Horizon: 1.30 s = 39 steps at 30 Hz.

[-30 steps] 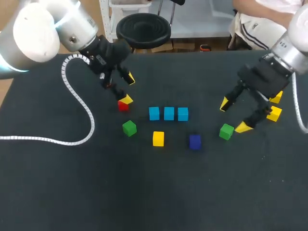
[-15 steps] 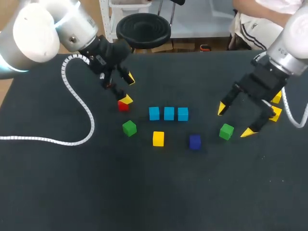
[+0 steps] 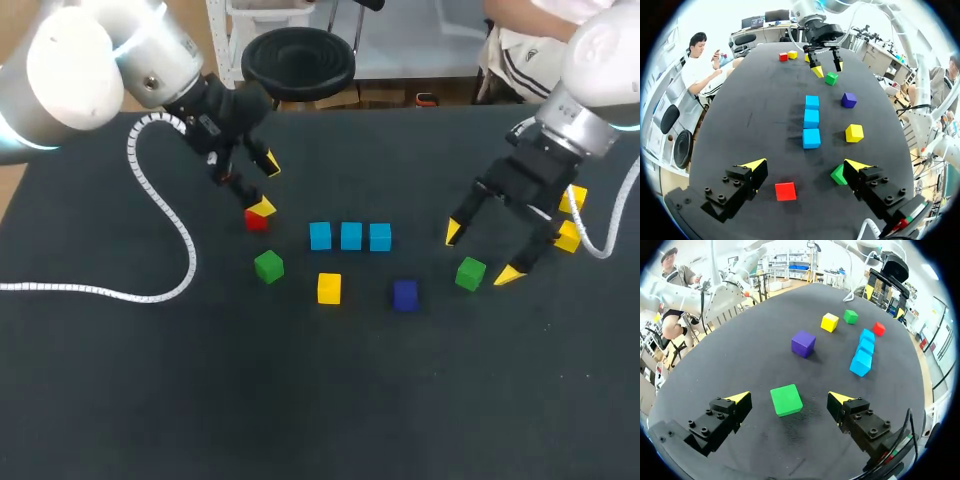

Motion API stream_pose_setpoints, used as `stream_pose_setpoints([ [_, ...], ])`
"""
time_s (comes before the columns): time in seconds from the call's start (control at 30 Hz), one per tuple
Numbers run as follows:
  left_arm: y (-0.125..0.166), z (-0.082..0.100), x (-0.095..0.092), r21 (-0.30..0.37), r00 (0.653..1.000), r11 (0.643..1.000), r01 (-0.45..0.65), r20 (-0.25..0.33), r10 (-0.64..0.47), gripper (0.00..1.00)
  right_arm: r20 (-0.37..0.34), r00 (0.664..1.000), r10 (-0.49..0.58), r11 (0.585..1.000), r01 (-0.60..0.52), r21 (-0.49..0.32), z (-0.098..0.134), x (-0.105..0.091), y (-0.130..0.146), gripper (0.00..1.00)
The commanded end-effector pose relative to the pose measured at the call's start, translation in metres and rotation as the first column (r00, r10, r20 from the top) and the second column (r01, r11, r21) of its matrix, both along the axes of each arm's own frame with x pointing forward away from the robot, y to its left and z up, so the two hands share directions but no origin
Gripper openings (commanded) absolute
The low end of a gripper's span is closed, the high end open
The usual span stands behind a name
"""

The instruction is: Place the blue cubes, place green cubes on the blue cubes, place the yellow cubes on the green cubes, then place the red cubes on the yellow cubes, and place purple cube on the red cubes.

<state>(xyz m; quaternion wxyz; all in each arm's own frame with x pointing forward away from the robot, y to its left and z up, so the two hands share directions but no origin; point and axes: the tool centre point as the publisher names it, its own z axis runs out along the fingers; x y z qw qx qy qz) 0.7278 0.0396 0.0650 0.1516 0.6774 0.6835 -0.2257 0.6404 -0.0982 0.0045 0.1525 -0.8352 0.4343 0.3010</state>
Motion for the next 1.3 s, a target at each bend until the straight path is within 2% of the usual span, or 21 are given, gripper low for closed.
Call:
stream_pose_setpoints([
  [0.03,-0.001,0.0,0.002,0.005,1.0,1.0,0.001,-0.003,-0.001,1.0,-0.028,0.999,0.02,1.0,-0.02,0.014,-0.006,0.005,0.003,0.49],
  [0.07,-0.001,0.0,0.002,0.005,1.0,1.0,0.001,-0.003,-0.001,1.0,-0.03,0.999,0.021,1.0,-0.021,0.019,-0.007,0.004,0.004,0.5],
  [0.13,-0.001,0.0,0.002,0.005,1.0,1.0,0.001,-0.003,-0.001,1.0,-0.034,0.999,0.018,0.999,-0.016,0.035,-0.01,0.003,0.004,0.59],
  [0.3,-0.001,0.0,0.002,0.005,1.0,1.0,0.001,-0.003,-0.001,1.0,-0.035,0.999,0.014,0.999,-0.012,0.052,-0.013,0.001,0.006,0.42],
  [0.37,-0.001,0.0,0.002,0.005,1.0,1.0,0.001,-0.003,-0.001,1.0,-0.031,0.999,0.016,0.998,-0.014,0.055,-0.013,0.0,0.006,0.25],
  [0.4,-0.001,0.0,0.002,0.005,1.0,1.0,0.001,-0.003,-0.001,1.0,-0.026,1.0,0.016,0.998,-0.015,0.056,-0.012,0.0,0.006,0.07],
  [0.43,-0.001,0.0,0.002,0.005,1.0,1.0,0.001,-0.003,-0.001,1.0,-0.02,1.0,0.01,0.998,-0.009,0.059,-0.011,-0.001,0.006,0.0],
  [0.53,-0.001,0.0,0.002,0.005,1.0,1.0,0.001,-0.003,-0.001,1.0,0.0,1.0,-0.025,0.997,0.024,0.075,-0.005,-0.001,0.008,0.0],
  [0.63,-0.001,0.0,0.002,0.005,1.0,1.0,0.001,-0.003,-0.001,1.0,0.003,0.996,-0.089,0.995,0.089,0.049,0.0,-0.001,0.012,0.0],
  [0.73,-0.001,0.0,0.002,0.005,1.0,1.0,0.001,-0.003,-0.001,1.0,-0.029,0.982,-0.188,0.982,0.187,-0.031,0.005,0.003,0.018,0.0],
  [0.83,-0.001,0.0,0.002,0.005,1.0,1.0,0.001,-0.003,-0.001,1.0,-0.047,0.961,-0.273,0.961,0.269,-0.068,0.015,0.005,0.026,0.0],
  [1.13,-0.001,0.0,0.002,0.005,1.0,1.0,0.001,-0.003,-0.001,1.0,-0.013,0.907,-0.421,0.907,0.421,-0.029,0.042,0.013,0.044,0.0],
  [1.3,-0.001,0.0,0.002,0.005,1.0,1.0,0.001,-0.003,-0.001,1.0,0.004,0.866,-0.5,0.866,0.5,-0.012,0.052,0.017,0.055,0.0],
])
